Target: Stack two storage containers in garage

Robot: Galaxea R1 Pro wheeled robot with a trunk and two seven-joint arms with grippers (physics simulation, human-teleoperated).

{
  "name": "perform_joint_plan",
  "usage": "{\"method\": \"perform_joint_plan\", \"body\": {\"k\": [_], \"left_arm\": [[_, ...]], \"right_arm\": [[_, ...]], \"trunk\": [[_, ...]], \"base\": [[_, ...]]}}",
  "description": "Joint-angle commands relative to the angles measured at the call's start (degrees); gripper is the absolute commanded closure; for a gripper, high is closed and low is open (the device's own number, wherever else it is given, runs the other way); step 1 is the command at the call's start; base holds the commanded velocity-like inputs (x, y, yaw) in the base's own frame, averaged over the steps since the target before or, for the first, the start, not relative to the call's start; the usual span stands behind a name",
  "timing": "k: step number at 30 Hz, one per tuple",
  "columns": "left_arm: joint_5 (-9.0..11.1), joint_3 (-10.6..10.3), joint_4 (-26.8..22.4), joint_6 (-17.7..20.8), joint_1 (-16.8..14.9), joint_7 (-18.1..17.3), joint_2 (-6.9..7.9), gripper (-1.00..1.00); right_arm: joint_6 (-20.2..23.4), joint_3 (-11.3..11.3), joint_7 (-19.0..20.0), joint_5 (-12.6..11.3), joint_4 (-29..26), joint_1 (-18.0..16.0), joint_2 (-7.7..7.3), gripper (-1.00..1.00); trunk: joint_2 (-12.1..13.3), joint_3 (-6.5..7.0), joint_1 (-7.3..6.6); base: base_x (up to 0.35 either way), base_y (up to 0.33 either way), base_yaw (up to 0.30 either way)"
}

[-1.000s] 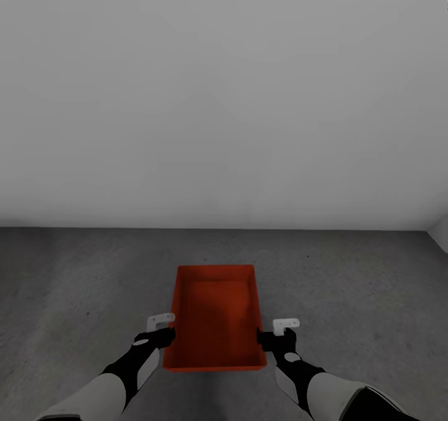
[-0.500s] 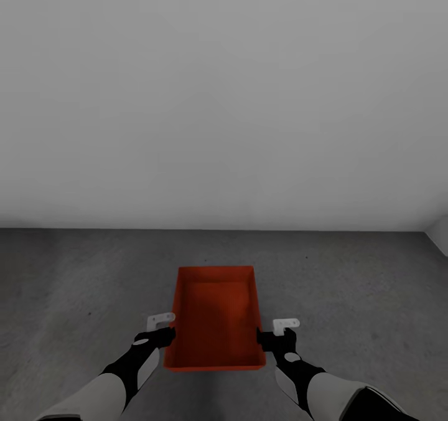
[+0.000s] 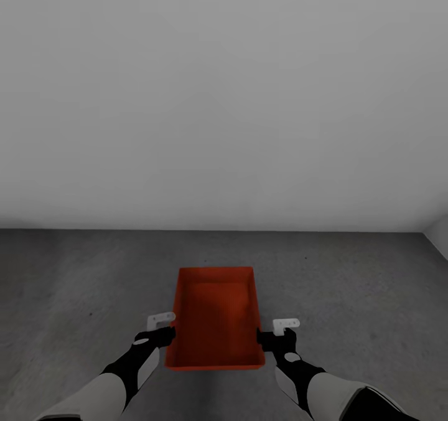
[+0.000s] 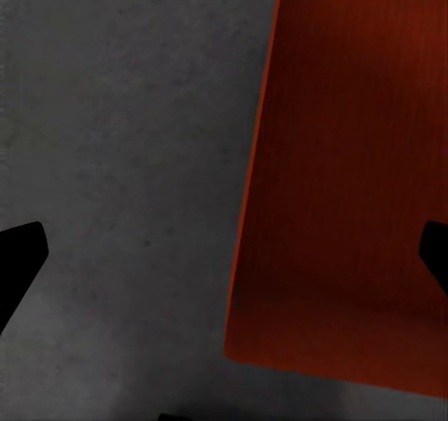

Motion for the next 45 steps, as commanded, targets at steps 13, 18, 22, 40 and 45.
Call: {"method": "perform_joint_plan", "body": {"k": [13,18,22,40,45], "left_arm": [[0.2,0.1,-0.5,0.1,0.0,-0.4,-0.17,-1.0],[0.2,0.2,-0.4,0.1,0.0,-0.2,-0.44,-1.0],[0.2,0.2,-0.3,0.1,0.0,-0.1,-0.47,-1.0],[0.4,0.2,-0.3,0.2,0.0,0.0,-0.47,-1.0],[0.4,0.2,-0.3,0.2,0.0,0.0,-0.43,-1.0]], "right_arm": [[-0.2,0.5,-0.1,-0.4,0.1,0.0,0.0,-1.0],[-0.2,0.5,-0.1,-0.4,0.1,0.0,0.0,-1.0],[-0.2,0.5,-0.1,-0.4,0.1,0.0,0.0,-1.0],[-0.2,0.5,-0.1,-0.4,0.1,0.0,0.0,-1.0],[-0.2,0.5,-0.1,-0.4,0.1,0.0,0.0,-1.0]], "trunk": [[0.0,-0.05,0.01],[0.0,-0.05,0.01],[0.0,-0.05,0.01],[0.0,-0.05,0.01],[0.0,-0.05,0.01]], "base": [[-0.042,0.0,0.0],[-0.312,0.0,0.0],[-0.339,0.0,0.0],[-0.344,0.0,0.0],[-0.344,0.0,0.0]]}}
